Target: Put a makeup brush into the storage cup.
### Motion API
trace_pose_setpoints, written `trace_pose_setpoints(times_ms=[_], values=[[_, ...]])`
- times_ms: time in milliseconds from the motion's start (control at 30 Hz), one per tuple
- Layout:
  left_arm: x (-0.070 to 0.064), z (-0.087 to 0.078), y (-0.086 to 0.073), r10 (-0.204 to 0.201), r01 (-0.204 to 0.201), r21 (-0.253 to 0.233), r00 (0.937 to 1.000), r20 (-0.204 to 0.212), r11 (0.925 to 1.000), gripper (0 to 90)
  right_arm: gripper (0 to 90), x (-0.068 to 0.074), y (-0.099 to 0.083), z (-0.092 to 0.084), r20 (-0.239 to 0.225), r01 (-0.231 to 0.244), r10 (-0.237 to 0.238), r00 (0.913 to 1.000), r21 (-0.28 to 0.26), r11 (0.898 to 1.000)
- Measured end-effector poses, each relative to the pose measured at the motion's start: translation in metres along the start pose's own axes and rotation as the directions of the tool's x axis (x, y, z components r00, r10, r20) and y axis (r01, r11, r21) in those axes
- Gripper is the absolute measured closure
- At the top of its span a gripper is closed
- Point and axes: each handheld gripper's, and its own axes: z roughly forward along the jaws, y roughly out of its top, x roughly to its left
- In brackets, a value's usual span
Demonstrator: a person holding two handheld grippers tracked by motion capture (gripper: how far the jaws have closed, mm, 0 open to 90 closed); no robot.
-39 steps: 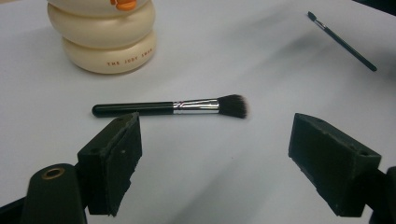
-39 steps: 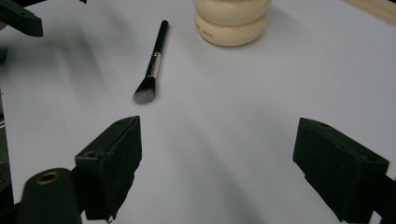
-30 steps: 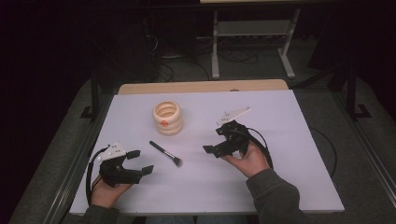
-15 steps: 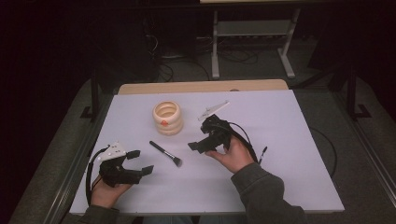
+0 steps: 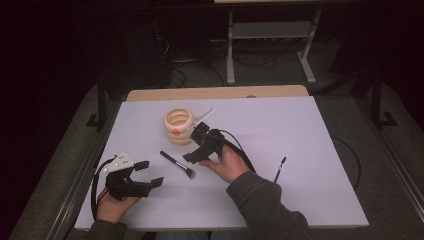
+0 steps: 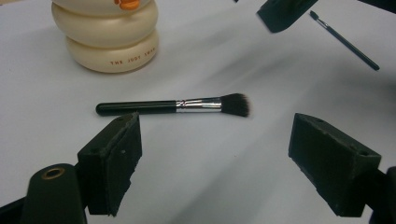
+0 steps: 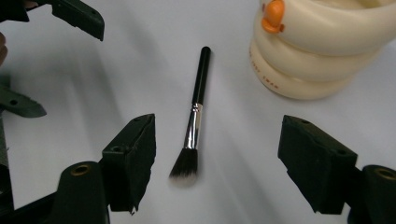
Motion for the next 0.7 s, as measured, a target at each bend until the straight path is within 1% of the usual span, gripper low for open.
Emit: trace_pose_setpoints(times_ms=[33, 100, 133, 167, 233, 267, 333, 400, 467, 500, 533, 633, 700], values=[[0.0, 0.0, 0.0, -0.005, 0.005, -0.005, 1.0, 0.0, 1.0, 17.1, 27.6, 0.001, 0.002, 0.004, 0.001, 0.0, 0.0, 1.0, 0.006, 1.0], [0.001, 0.0, 0.0, 0.011, -0.011, 0.004, 0.9999, -0.002, 0.9999, 17.1, 28.7, 0.003, 0.005, 0.01, -0.01, 0.003, -0.003, 0.9999, 0.016, 1.0], [0.001, 0.0, 0.0, 0.011, -0.011, 0.004, 0.9999, -0.002, 0.9999, 17.1, 28.9, 0.004, 0.007, 0.013, -0.014, 0.002, -0.002, 0.9999, 0.021, 1.0], [0.001, -0.001, 0.0, 0.008, -0.008, 0.001, 1.0, -0.002, 1.0, 17.1, 29.4, 0.003, 0.009, 0.017, -0.017, 0.014, -0.013, 0.9998, 0.024, 1.0], [0.001, -0.001, 0.0, 0.012, -0.012, 0.003, 0.9999, -0.002, 0.9999, 17.1, 30.2, 0.005, 0.013, 0.022, -0.023, 0.012, -0.011, 0.9997, 0.039, 0.999], [0.001, -0.001, 0.0, 0.011, -0.011, 0.003, 0.9999, -0.002, 0.9999, 17.0, 30.5, 0.006, 0.014, 0.027, -0.023, 0.017, -0.016, 0.9996, 0.038, 0.999], [0.0, -0.001, 0.0, 0.011, -0.011, -0.001, 0.9999, 0.0, 0.9999, 17.1, 32.6, 0.007, 0.015, 0.034, -0.028, 0.011, -0.01, 0.9996, 0.044, 0.999], [0.0, -0.001, 0.0, 0.015, -0.015, 0.002, 0.9999, -0.001, 0.9999, 17.1, 33.9, 0.01, 0.016, 0.042, -0.019, 0.01, -0.009, 0.9998, 0.059, 0.998], [0.0, -0.001, 0.0, 0.015, -0.015, 0.0, 0.9999, 0.0, 0.9999, 17.1, 36.1, 0.01, 0.016, 0.048, -0.023, 0.009, -0.007, 0.9997, 0.065, 0.998], [0.0, -0.001, 0.0, 0.015, -0.015, 0.0, 0.9999, 0.0, 0.9999, 17.1, 36.1, 0.01, 0.016, 0.048, -0.023, 0.009, -0.007, 0.9997, 0.065, 0.998], [0.0, -0.001, 0.0, 0.012, -0.012, 0.002, 0.9999, -0.002, 0.9999, 17.1, 37.7, 0.011, 0.017, 0.055, -0.02, 0.011, -0.01, 0.9998, 0.079, 0.997], [0.001, -0.002, 0.0, 0.019, -0.019, 0.008, 0.9998, -0.003, 0.9998, 17.1, 40.3, 0.011, 0.018, 0.063, -0.022, 0.01, -0.008, 0.9997, 0.082, 0.997], [0.0, -0.002, 0.0, 0.022, -0.022, 0.013, 0.9998, -0.002, 0.9997, 17.0, 41.9, 0.013, 0.019, 0.068, -0.016, 0.011, -0.009, 0.9998, 0.098, 0.995]])
